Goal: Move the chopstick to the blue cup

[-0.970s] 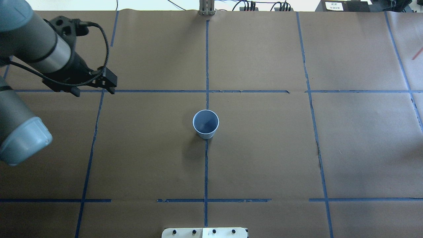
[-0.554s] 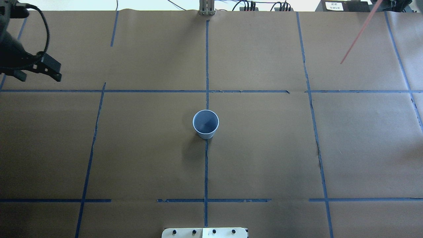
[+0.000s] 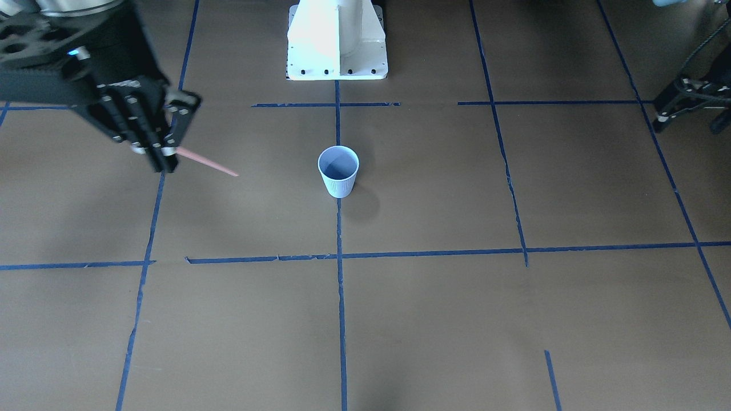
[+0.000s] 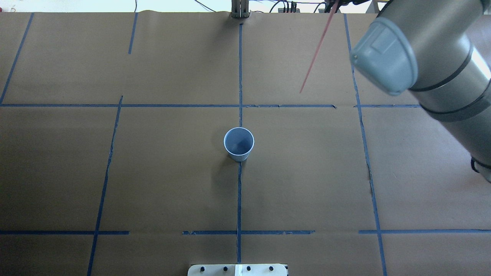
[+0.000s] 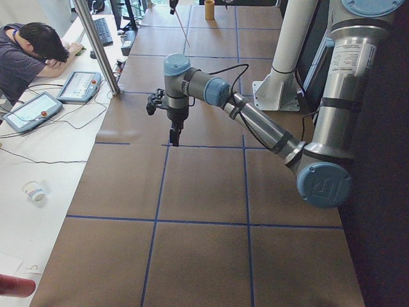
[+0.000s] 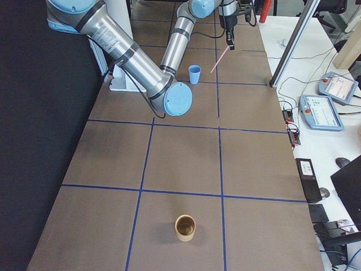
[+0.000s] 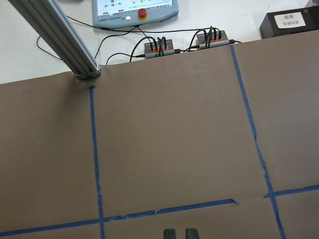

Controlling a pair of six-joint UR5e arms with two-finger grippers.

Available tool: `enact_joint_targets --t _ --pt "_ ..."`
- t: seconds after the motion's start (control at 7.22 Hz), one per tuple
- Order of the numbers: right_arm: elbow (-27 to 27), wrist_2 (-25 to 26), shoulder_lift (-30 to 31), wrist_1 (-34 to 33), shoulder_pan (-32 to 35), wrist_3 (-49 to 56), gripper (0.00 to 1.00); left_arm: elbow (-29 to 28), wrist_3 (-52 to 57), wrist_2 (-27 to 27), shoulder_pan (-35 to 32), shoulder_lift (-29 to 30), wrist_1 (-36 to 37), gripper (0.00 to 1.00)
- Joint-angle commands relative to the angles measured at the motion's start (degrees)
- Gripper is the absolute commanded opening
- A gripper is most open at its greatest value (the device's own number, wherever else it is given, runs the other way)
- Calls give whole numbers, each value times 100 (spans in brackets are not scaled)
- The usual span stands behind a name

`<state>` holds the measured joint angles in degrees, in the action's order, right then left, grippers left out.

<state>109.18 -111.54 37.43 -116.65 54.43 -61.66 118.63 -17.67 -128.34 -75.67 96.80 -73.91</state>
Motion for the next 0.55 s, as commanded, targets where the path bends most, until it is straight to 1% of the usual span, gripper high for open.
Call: enact_joint_targets --t 0.0,0.28,0.42 --pt "-89 1127 -507 -7 -1226 -922 3 -269 675 -7 -412 -108 0 100" --pt "-256 2035 -553 -7 -2108 -1269 3 -323 713 -7 -457 -117 0 100" --pt "-379 2257 -553 -7 -2286 -1296 3 -323 713 -7 -466 -126 0 100"
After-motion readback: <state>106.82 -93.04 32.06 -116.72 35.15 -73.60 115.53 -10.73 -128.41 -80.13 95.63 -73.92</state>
